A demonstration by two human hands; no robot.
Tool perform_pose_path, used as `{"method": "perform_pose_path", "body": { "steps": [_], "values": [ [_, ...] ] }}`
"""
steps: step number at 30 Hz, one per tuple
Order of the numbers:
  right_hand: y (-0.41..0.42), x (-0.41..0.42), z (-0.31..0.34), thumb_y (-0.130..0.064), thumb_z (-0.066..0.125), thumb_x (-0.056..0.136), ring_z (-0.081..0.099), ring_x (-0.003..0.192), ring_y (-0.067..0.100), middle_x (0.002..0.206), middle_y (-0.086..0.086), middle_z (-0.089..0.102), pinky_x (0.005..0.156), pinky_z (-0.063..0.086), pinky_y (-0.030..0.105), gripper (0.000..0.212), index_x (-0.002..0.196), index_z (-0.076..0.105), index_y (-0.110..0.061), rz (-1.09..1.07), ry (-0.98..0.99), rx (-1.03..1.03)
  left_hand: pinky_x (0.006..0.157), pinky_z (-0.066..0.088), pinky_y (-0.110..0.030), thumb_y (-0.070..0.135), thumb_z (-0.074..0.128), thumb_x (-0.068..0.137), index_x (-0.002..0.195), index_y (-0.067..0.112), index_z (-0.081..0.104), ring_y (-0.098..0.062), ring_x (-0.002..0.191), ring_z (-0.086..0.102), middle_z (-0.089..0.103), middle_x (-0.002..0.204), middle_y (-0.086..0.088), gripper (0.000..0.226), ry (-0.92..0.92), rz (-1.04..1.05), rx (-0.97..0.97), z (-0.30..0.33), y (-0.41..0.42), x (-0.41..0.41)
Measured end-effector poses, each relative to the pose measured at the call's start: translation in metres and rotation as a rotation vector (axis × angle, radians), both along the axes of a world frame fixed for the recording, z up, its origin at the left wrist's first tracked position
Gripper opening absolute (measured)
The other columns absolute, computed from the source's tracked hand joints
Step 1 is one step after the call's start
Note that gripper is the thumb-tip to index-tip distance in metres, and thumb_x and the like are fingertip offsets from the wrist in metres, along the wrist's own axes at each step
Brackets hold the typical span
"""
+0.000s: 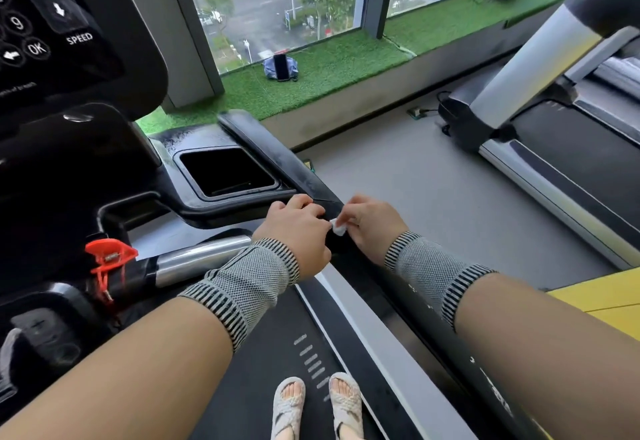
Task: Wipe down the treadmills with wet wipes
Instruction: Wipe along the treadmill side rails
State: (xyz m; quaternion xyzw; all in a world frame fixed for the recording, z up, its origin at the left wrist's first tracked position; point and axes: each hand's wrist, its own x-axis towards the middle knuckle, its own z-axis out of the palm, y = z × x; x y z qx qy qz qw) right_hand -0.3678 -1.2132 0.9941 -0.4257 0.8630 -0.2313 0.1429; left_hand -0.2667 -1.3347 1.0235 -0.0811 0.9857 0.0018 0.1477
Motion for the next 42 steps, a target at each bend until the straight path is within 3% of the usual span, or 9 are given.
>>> {"method": "perform_pose_path", "body": {
  "steps": [6, 11, 17, 23, 28, 31, 36, 39, 42],
  "values": [
    [0.041, 0.01, 0.005, -0.002, 0.063, 0.084, 0.064, 0.085, 0.02, 0.094, 0.002, 0.065, 0.073, 0.034, 0.004, 0.012, 0.081, 0.073, -0.009, -0.004, -0.062, 0.02, 0.106, 0.028, -0.044, 0.041, 0.042, 0.09, 0.131, 0.03, 0.054, -0.021, 0.139, 0.02, 0.037, 0.148, 0.005, 0.044, -0.005, -0.007, 0.009, 0.002, 0.0, 0.001],
    [-0.014, -0.002, 0.002, -0.009, 0.058, 0.088, 0.06, 0.093, 0.024, 0.106, 0.005, 0.062, 0.085, 0.044, 0.026, 0.017, 0.092, 0.074, -0.011, -0.047, 0.001, 0.006, 0.105, 0.027, -0.043, 0.038, 0.043, 0.09, 0.131, 0.022, 0.054, -0.02, 0.139, 0.021, 0.04, 0.146, 0.006, 0.046, -0.01, -0.001, 0.006, 0.002, 0.001, 0.0],
    [0.032, 0.011, 0.006, -0.002, 0.063, 0.083, 0.063, 0.085, 0.027, 0.096, 0.007, 0.064, 0.074, 0.035, 0.014, 0.013, 0.084, 0.074, -0.009, -0.022, -0.017, 0.038, 0.106, 0.028, -0.043, 0.039, 0.041, 0.091, 0.131, 0.025, 0.055, -0.02, 0.139, 0.021, 0.038, 0.148, 0.006, 0.044, 0.002, -0.008, 0.017, 0.004, 0.0, 0.002],
    [-0.026, -0.003, 0.005, -0.012, 0.056, 0.089, 0.059, 0.096, 0.024, 0.108, 0.006, 0.062, 0.088, 0.044, 0.029, 0.018, 0.095, 0.074, -0.013, -0.06, 0.0, 0.05, 0.106, 0.027, -0.042, 0.037, 0.042, 0.09, 0.136, 0.022, 0.048, -0.02, 0.138, 0.022, 0.041, 0.145, 0.006, 0.049, 0.005, -0.006, 0.035, 0.004, 0.0, 0.003],
    [0.019, 0.011, 0.006, -0.005, 0.062, 0.085, 0.063, 0.09, 0.024, 0.1, 0.005, 0.065, 0.078, 0.037, 0.013, 0.014, 0.087, 0.074, -0.009, -0.023, 0.001, 0.053, 0.105, 0.03, -0.042, 0.036, 0.04, 0.092, 0.128, 0.022, 0.057, -0.019, 0.137, 0.022, 0.041, 0.145, 0.007, 0.043, -0.006, -0.002, 0.04, 0.006, -0.001, 0.001],
    [0.029, 0.012, 0.004, -0.003, 0.064, 0.084, 0.065, 0.087, 0.025, 0.095, 0.004, 0.066, 0.079, 0.043, 0.02, 0.013, 0.083, 0.074, -0.01, -0.042, -0.044, 0.024, 0.105, 0.029, -0.042, 0.037, 0.039, 0.093, 0.129, 0.022, 0.057, -0.019, 0.138, 0.021, 0.039, 0.146, 0.007, 0.043, -0.014, -0.005, 0.046, 0.007, -0.001, 0.001],
    [-0.016, -0.006, 0.001, -0.01, 0.057, 0.088, 0.059, 0.096, 0.024, 0.106, 0.007, 0.063, 0.083, 0.038, 0.021, 0.018, 0.096, 0.073, -0.011, -0.105, 0.002, 0.051, 0.104, 0.027, -0.043, 0.038, 0.041, 0.09, 0.131, 0.027, 0.054, -0.02, 0.136, 0.022, 0.039, 0.144, 0.008, 0.044, -0.013, -0.055, 0.025, 0.004, 0.0, 0.003],
    [0.016, 0.003, 0.0, -0.005, 0.061, 0.085, 0.061, 0.087, 0.02, 0.097, 0.003, 0.064, 0.074, 0.035, 0.012, 0.015, 0.087, 0.074, -0.011, -0.087, -0.026, 0.05, 0.106, 0.028, -0.044, 0.04, 0.041, 0.091, 0.135, 0.031, 0.049, -0.021, 0.139, 0.02, 0.035, 0.149, 0.007, 0.045, -0.023, -0.078, 0.014, 0.004, 0.0, 0.004],
    [0.051, 0.016, 0.005, 0.001, 0.066, 0.082, 0.06, 0.075, 0.004, 0.086, -0.007, 0.06, 0.072, 0.035, 0.0, 0.015, 0.078, 0.074, -0.011, -0.088, -0.104, -0.005, 0.109, 0.027, -0.046, 0.042, 0.04, 0.093, 0.139, 0.034, 0.044, -0.022, 0.142, 0.018, 0.031, 0.153, 0.005, 0.047, -0.03, -0.09, 0.002, 0.005, -0.002, 0.004]
  ]
}}
